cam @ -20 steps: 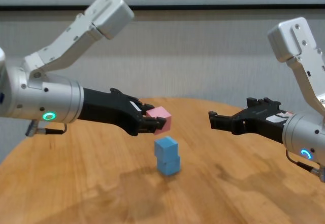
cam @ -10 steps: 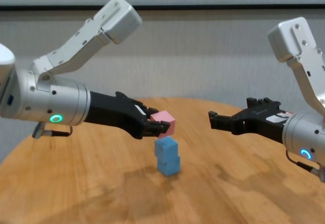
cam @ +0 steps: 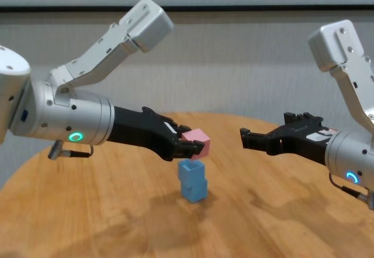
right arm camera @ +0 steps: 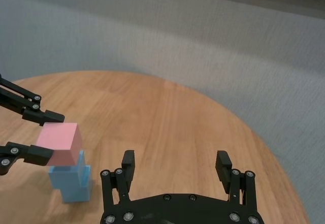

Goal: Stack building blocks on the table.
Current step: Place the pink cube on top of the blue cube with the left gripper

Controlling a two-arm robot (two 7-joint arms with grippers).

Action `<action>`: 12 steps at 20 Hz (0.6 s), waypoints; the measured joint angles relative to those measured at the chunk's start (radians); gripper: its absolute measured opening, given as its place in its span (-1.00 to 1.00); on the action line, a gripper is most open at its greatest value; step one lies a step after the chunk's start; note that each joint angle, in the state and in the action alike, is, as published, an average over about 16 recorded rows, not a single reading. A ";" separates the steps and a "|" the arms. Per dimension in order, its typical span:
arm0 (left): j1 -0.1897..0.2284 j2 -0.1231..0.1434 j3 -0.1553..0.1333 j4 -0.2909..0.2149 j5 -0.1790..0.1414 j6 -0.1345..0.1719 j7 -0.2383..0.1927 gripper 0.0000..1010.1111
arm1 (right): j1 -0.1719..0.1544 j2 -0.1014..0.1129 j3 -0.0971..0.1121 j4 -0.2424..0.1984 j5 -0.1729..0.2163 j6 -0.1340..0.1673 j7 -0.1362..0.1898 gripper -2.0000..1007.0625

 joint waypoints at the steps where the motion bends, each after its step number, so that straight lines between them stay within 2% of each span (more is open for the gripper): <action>1: -0.001 -0.002 0.001 0.003 -0.001 0.001 -0.001 -0.20 | 0.000 0.000 0.000 0.000 0.000 0.000 0.000 0.99; 12: -0.006 -0.015 -0.003 0.029 -0.029 0.015 -0.007 -0.20 | 0.000 0.000 0.000 0.000 0.000 0.000 0.000 0.99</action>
